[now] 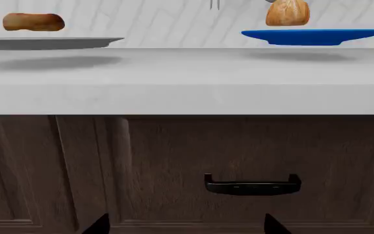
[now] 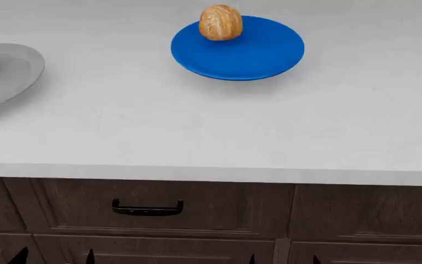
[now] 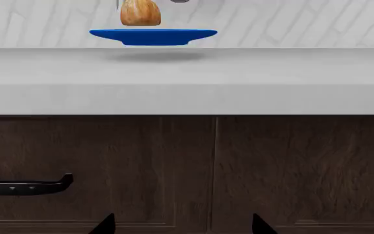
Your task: Place all breads on the cutting board.
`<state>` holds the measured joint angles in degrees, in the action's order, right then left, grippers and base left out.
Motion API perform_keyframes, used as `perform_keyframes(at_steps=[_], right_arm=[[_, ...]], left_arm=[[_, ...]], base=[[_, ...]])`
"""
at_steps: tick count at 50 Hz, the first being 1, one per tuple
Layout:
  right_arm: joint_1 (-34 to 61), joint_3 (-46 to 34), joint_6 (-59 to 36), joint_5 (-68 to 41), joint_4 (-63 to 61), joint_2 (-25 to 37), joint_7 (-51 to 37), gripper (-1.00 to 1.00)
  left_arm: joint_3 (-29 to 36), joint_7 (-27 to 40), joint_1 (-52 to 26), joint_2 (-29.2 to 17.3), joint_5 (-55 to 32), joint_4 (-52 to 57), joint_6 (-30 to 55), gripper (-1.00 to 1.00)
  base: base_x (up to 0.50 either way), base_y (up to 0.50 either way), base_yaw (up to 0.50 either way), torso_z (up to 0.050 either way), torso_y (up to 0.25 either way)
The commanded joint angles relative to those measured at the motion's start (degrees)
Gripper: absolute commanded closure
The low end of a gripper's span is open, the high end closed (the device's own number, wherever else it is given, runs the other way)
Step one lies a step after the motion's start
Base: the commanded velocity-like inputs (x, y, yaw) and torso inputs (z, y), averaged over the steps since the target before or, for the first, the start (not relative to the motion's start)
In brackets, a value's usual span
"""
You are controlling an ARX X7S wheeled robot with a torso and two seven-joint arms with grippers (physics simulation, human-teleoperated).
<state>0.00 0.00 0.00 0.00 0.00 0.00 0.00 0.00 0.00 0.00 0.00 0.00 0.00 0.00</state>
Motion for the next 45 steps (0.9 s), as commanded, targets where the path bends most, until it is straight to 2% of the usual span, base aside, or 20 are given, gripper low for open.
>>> perform_keyframes(at_steps=[1,15,17,30,36,45], right_arm=[[0.4,-0.5,0.6,-0.4,1.0,0.4,-0.5,-1.0],[-0.2,-3.5,-0.9,-2.5,-1.0,2.8,-4.1,-1.0],[-0.3,-3.7,-0.9,-2.6,-1.2,3.0,-4.4,-1.0],[-1.8,-5.3,-0.6,-2.6,-4.8,4.3,-6.3,-1.0],[-3.1,-5.6,-2.9,-3.1,-9.4,5.4,-6.5,-1.0],[-3.4,-5.5,-11.4,-2.4,-18.4,7.4,-8.1,-1.0]], left_arm=[[5.2,5.2,-0.3,-4.4,-4.4,0.0,-0.1,-1.0],[6.4,5.0,-0.4,-5.6,-6.3,-0.1,0.1,-1.0],[7.7,5.4,0.3,-6.5,-3.2,0.2,-4.2,-1.0],[8.1,6.0,2.5,-7.9,-4.1,4.3,-3.2,-1.0],[7.8,6.6,4.6,-9.2,-4.4,11.7,0.3,-1.0],[8.4,7.0,6.2,-11.7,-3.8,25.4,9.7,-1.0]], base=[[0.0,0.0,0.0,0.0,0.0],[0.0,0.0,0.0,0.0,0.0],[0.0,0.0,0.0,0.0,0.0],[0.0,0.0,0.0,0.05,0.017],[0.0,0.0,0.0,0.05,0.017],[0.0,0.0,0.0,0.05,0.017]])
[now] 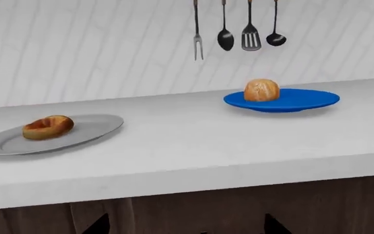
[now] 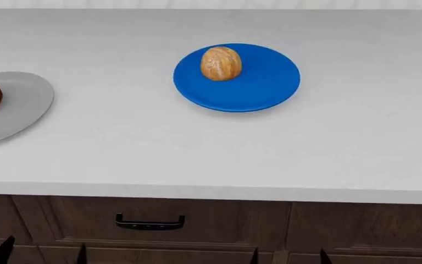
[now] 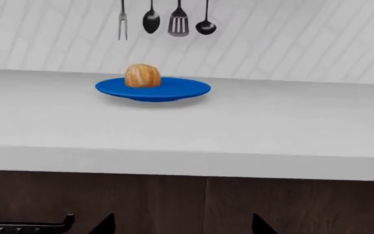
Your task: Place all breads on the cutting board.
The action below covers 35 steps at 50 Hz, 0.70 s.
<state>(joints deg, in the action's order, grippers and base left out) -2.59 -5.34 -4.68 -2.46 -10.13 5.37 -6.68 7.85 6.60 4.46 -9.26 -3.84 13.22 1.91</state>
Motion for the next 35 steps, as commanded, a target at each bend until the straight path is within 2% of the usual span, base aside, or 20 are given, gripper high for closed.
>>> perform_keyframes(at_steps=[1,13,25,35], right_arm=[[-0.8,-0.4,-7.9,0.5,-9.7,2.3,-1.7,-1.0],[2.6,-1.7,-25.2,3.1,-26.8,6.0,-1.3,-1.0],[8.0,-1.7,-36.4,3.0,-34.6,7.7,-0.1,-1.0],[16.0,-2.0,-50.7,3.2,-44.6,9.0,1.1,-1.0]], left_arm=[[0.5,0.3,1.5,-2.8,-0.1,14.0,9.3,-1.0],[0.0,-0.2,-3.2,-4.8,-1.8,24.3,20.9,-1.0],[-2.0,-0.8,-10.3,-5.7,-5.5,29.4,31.8,-1.0],[-2.8,-0.5,-15.9,-6.7,-8.3,36.7,42.3,-1.0]], base=[[0.0,0.0,0.0,0.05,0.018],[0.0,0.0,0.0,0.05,0.017],[0.0,0.0,0.0,0.05,0.017],[0.0,0.0,0.0,0.05,0.017]])
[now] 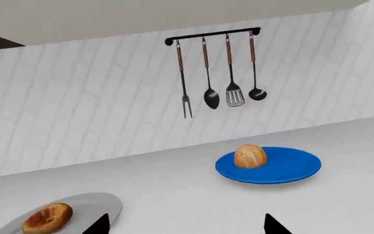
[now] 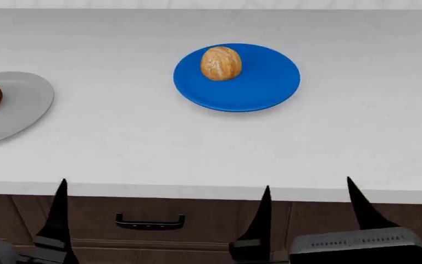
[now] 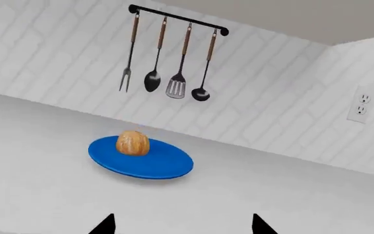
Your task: Place all breads on the cutting board.
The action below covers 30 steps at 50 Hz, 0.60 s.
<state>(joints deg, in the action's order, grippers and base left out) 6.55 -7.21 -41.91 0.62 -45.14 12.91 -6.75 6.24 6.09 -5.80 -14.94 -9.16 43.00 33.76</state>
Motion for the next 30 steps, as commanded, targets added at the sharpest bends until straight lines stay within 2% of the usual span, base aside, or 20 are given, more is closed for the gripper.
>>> perform_keyframes(at_steps=[1,8,14,17,21,24,27,30], right_arm=[[7.5,-0.1,-14.6,0.0,-10.4,1.4,1.3,-1.0],[12.5,-2.2,-22.6,0.7,-14.6,1.8,1.3,-1.0],[15.5,-3.9,-25.6,3.4,-14.8,1.1,3.8,-1.0],[17.2,-5.9,-27.8,12.7,-14.8,-2.2,11.8,-1.0],[17.9,-6.6,-28.0,34.1,-14.8,-11.9,32.9,-1.0],[18.1,-8.2,-27.6,39.4,-14.8,-12.6,35.9,-1.0],[18.0,-8.2,-27.2,40.1,-14.7,-12.6,36.1,-1.0],[17.9,-7.0,-26.6,40.0,-14.8,-12.8,36.7,-1.0]], left_arm=[[-1.3,0.0,-6.0,-1.1,-3.2,7.4,11.2,-1.0],[-2.8,0.1,-9.1,-1.5,-5.7,11.5,17.6,-1.0],[-4.0,0.7,-13.4,-1.5,-8.3,15.4,25.0,-1.0],[-5.6,2.0,-15.8,-1.6,-11.9,16.9,28.7,-1.0],[-7.7,8.3,-20.2,-3.4,-21.2,16.9,35.3,-1.0],[-9.2,10.7,-21.6,-3.9,-24.3,16.7,36.5,-1.0],[-9.6,12.7,-21.8,-4.8,-26.9,16.8,36.0,-1.0],[-9.2,17.5,-23.5,-6.8,-32.3,16.9,35.8,-1.0]], base=[[0.0,0.0,0.0,0.05,0.016],[0.0,0.0,0.0,0.05,0.018],[0.0,0.0,0.0,0.05,0.018],[0.0,0.0,0.0,0.05,0.018],[0.0,0.0,0.0,0.024,0.009],[0.0,0.0,0.0,0.0,0.0],[0.0,0.5,0.0,0.0,0.0],[0.0,0.5,0.0,0.0,0.0]])
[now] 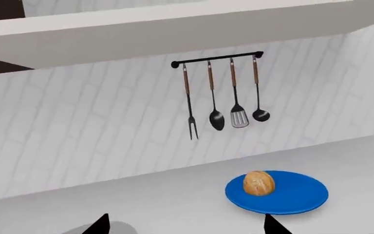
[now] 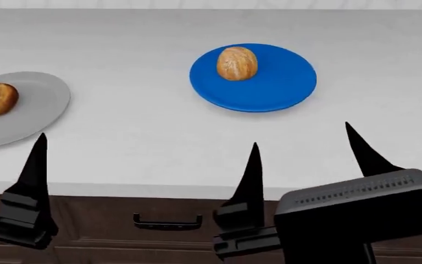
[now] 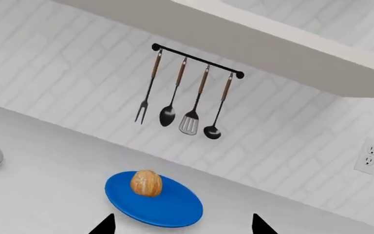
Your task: Place all breads on the cutting board.
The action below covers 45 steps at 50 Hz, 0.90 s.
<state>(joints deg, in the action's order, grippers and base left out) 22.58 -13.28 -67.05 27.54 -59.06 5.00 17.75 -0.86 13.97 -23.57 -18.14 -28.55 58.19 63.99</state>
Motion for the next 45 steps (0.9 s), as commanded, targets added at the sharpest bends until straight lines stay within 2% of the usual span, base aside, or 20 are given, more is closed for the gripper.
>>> perform_keyframes(at_steps=[1,5,6,7,14,25,33,45], right_arm=[[1.9,-0.5,-1.3,12.6,-0.9,-5.0,12.1,-1.0],[1.5,0.5,-0.7,11.1,-0.9,-5.0,11.3,-1.0],[4.2,-3.3,-3.9,16.8,-0.9,-4.9,13.1,-1.0],[4.6,-4.1,-4.4,17.7,-0.9,-5.0,13.4,-1.0],[4.4,-5.4,-3.6,19.3,-0.9,-5.0,14.0,-1.0],[7.2,-9.4,-6.2,25.6,-0.9,-5.0,17.0,-1.0],[7.9,-16.4,-8.2,33.1,-0.8,-4.8,19.4,-1.0],[7.8,-19.0,-8.3,33.3,0.7,-3.6,17.9,-1.0]], left_arm=[[-2.1,10.7,-6.1,-4.1,-14.3,1.7,5.4,-1.0],[-1.9,12.7,-6.1,-5.7,-16.5,1.3,4.1,-1.0],[-2.5,14.2,-7.9,-5.7,-17.9,1.3,6.2,-1.0],[-3.0,14.7,-8.0,-5.7,-18.9,1.3,6.5,-1.0],[-3.2,17.4,-8.6,-6.8,-22.3,1.2,6.2,-1.0],[-3.3,21.8,-10.1,-9.3,-28.1,1.1,5.5,-1.0],[-4.1,22.6,-9.9,-10.3,-30.2,0.6,4.2,-1.0],[-4.3,24.0,-10.3,-11.2,-32.1,-0.5,3.3,-1.0]], base=[[0.0,0.5,0.0,0.0,0.0],[0.0,0.5,0.0,0.0,0.0],[0.0,0.0,0.0,0.0,0.0],[0.0,0.0,0.0,0.0,0.0],[0.03,0.0,0.0,0.0,0.0],[0.5,-0.01,0.0,0.0,0.0],[0.5,-0.01,0.0,0.0,0.0],[0.5,0.0,0.0,0.0,0.0]])
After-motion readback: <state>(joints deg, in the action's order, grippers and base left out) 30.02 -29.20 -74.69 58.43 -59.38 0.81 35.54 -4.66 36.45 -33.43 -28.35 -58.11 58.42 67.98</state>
